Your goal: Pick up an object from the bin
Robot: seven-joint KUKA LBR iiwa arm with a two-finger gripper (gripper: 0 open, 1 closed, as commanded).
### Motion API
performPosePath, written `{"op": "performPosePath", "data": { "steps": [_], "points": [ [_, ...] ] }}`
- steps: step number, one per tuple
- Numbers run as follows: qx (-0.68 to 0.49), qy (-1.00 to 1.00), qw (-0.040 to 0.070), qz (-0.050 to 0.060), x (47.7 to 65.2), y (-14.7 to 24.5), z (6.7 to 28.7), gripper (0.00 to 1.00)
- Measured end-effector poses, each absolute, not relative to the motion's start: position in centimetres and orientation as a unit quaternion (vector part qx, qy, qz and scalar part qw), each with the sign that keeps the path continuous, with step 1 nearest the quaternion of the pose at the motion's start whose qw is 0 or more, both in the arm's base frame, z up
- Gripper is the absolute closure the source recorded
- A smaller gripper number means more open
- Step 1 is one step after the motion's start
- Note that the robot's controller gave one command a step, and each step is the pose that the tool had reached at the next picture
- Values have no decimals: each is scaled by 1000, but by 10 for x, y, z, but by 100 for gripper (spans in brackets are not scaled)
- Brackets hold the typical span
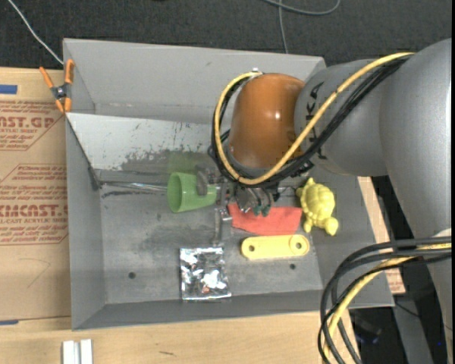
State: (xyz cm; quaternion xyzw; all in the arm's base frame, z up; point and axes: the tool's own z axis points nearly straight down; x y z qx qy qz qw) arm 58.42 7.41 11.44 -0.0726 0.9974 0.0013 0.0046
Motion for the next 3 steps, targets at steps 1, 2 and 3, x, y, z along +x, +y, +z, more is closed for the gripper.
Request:
{"op": "performPosePath", "data": {
  "steps": [1, 2, 3],
  "points": [
    [-59, 998, 3, 2, 574, 0, 112, 0],
    [-23, 1000, 6, 2, 585, -21, 110, 0],
    [-16, 1000, 4, 2, 594, -74, 84, 0]
  ]
}}
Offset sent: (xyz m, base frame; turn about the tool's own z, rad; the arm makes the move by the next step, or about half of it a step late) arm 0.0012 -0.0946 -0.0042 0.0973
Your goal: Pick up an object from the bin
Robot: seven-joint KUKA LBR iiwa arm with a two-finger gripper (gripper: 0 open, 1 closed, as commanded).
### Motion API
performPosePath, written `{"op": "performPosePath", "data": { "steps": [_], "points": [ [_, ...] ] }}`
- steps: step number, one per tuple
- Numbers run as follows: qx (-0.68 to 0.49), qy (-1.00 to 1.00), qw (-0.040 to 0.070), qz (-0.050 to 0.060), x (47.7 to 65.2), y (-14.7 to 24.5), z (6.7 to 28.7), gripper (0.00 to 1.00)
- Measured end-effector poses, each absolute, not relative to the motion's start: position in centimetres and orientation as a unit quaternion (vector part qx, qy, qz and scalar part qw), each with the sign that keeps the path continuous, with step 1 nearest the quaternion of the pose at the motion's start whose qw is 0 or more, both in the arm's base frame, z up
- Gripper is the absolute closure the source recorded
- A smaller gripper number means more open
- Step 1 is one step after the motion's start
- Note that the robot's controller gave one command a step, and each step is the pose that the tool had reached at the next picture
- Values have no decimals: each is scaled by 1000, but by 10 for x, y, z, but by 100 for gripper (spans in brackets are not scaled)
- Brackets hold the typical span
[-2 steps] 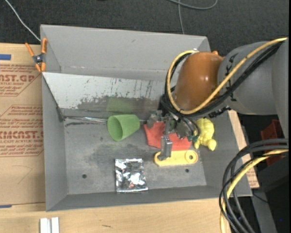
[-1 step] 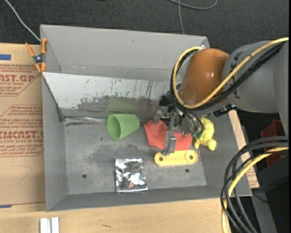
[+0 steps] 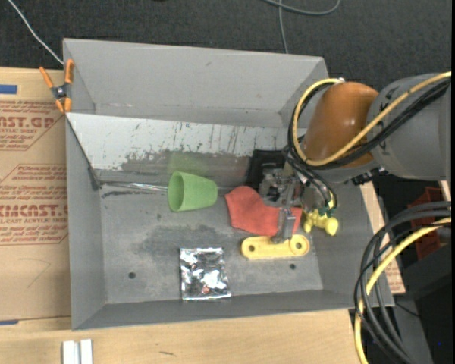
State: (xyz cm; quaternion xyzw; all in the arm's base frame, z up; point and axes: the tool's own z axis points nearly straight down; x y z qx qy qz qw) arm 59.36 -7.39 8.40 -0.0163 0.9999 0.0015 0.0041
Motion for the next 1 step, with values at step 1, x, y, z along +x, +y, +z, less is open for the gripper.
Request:
{"op": "performPosePath", "data": {
  "steps": [1],
  "points": [
    [-76, 997, 6, 2, 580, -83, 69, 0]
  ]
}}
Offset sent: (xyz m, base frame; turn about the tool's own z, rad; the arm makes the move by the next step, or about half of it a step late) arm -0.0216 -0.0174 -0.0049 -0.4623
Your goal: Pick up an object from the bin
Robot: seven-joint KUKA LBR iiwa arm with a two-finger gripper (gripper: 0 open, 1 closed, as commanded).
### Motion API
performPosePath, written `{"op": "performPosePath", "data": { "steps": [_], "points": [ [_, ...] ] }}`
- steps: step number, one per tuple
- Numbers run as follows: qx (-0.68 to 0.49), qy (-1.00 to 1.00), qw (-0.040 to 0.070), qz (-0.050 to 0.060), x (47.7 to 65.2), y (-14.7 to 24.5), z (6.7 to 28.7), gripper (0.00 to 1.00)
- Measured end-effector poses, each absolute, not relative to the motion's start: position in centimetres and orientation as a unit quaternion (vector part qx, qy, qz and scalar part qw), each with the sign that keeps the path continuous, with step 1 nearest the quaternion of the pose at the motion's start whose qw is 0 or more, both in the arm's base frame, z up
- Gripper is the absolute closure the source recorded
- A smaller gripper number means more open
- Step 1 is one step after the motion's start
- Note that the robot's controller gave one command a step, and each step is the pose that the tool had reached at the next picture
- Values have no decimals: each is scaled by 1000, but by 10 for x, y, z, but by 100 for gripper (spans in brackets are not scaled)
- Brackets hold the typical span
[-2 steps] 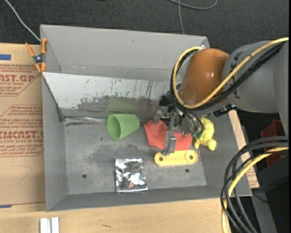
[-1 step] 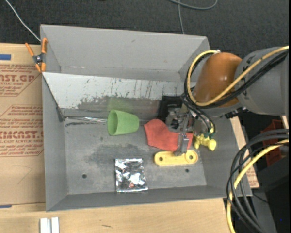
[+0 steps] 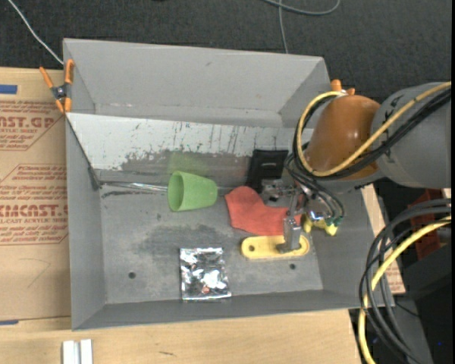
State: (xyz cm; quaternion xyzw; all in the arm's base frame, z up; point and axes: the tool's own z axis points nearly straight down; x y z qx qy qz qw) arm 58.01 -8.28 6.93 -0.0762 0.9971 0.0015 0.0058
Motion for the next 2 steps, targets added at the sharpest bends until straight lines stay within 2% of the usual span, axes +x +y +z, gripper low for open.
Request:
{"op": "performPosePath", "data": {
  "steps": [1, 2],
  "points": [
    [-230, 973, 6, 1, 573, -89, 78, 0],
    [-293, 956, 8, 1, 556, -92, 71, 100]
  ]
}}
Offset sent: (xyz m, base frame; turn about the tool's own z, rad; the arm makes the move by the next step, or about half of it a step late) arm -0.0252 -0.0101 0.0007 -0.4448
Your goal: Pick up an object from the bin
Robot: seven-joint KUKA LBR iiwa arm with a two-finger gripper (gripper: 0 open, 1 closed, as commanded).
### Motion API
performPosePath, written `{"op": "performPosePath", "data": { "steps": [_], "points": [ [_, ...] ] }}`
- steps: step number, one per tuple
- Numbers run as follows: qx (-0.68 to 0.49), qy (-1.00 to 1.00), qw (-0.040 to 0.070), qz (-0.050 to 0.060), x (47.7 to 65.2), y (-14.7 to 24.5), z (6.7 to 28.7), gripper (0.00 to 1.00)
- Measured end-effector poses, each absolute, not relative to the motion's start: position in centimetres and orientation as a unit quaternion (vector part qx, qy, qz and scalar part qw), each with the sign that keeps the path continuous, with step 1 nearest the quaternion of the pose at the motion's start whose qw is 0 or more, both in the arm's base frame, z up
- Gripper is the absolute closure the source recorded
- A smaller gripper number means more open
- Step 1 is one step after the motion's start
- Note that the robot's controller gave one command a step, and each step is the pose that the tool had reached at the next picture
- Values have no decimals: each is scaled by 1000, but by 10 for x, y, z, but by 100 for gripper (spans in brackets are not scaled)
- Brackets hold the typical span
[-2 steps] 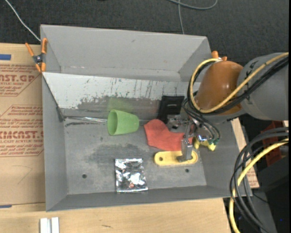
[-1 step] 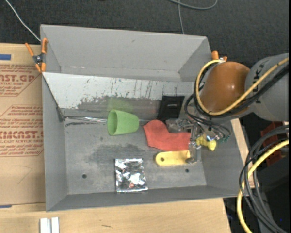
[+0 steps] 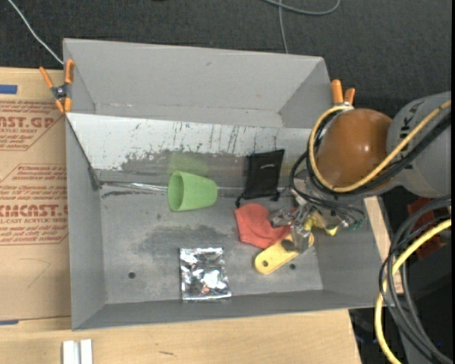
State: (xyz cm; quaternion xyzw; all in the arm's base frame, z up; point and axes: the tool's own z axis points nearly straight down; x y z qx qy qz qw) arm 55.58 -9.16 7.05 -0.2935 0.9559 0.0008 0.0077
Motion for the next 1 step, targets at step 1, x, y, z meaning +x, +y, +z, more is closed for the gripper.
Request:
{"op": "performPosePath", "data": {
  "steps": [1],
  "points": [
    [-293, 956, 8, 1, 556, -92, 71, 100]
  ]
}}
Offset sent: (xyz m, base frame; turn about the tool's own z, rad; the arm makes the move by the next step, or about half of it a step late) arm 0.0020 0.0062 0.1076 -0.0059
